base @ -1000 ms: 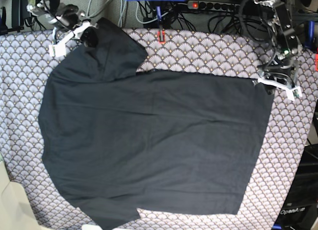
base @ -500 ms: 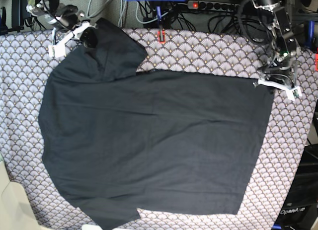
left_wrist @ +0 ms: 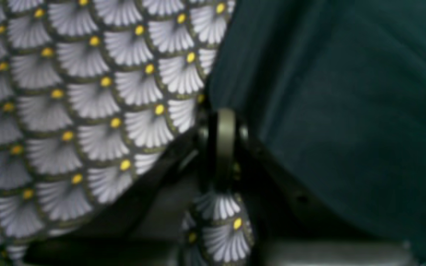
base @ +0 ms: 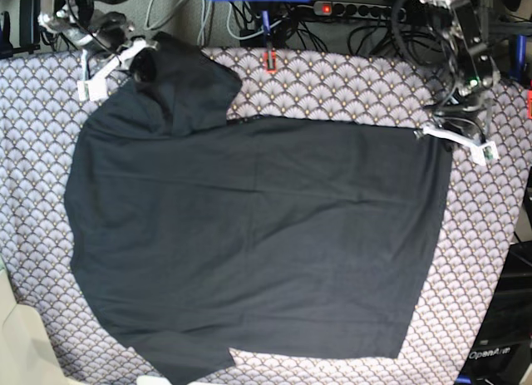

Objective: Fold the T-shirt properly
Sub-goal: 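Close both grippers on the shoulder corners of the shirt, then lift the shoulders and pull them over toward the hem, then lower the held shoulder edge onto the shirt body and release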

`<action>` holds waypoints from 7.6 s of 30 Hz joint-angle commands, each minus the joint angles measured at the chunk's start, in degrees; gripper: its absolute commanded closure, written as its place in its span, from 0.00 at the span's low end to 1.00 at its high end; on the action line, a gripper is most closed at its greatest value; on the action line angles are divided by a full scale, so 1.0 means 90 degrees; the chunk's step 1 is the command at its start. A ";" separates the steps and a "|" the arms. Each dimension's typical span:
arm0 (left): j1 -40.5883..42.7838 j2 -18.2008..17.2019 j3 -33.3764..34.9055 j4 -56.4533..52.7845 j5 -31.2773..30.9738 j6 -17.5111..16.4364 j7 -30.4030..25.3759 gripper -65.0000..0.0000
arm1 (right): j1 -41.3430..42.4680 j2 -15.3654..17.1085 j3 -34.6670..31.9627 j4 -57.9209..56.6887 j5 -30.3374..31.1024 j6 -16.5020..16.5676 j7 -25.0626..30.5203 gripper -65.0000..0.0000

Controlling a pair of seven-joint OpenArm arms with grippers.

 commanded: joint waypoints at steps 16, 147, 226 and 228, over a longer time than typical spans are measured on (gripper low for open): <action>-0.0377 -0.0012 -0.0021 0.0284 0.0022 0.0019 -0.0157 1.00 | 0.0602 0.0325 0.0557 0.1162 0.0124 0.0019 0.0101 1.00; -0.4470 -0.0725 0.1230 -0.3945 0.1184 0.0029 -0.1222 0.63 | 0.7762 0.1126 -0.1719 -0.5256 -0.2611 0.0048 0.0423 0.60; -0.3454 -0.0100 0.0058 -0.4131 0.1165 0.0039 -0.1974 0.72 | 0.5241 0.1751 -0.1142 -0.4083 -0.2601 0.0039 0.0795 0.33; -0.3454 -0.0100 0.0058 -0.4131 0.1165 0.0039 -0.1974 0.85 | 0.5232 0.1751 -0.1142 -0.4083 -0.2601 0.0039 0.0795 0.33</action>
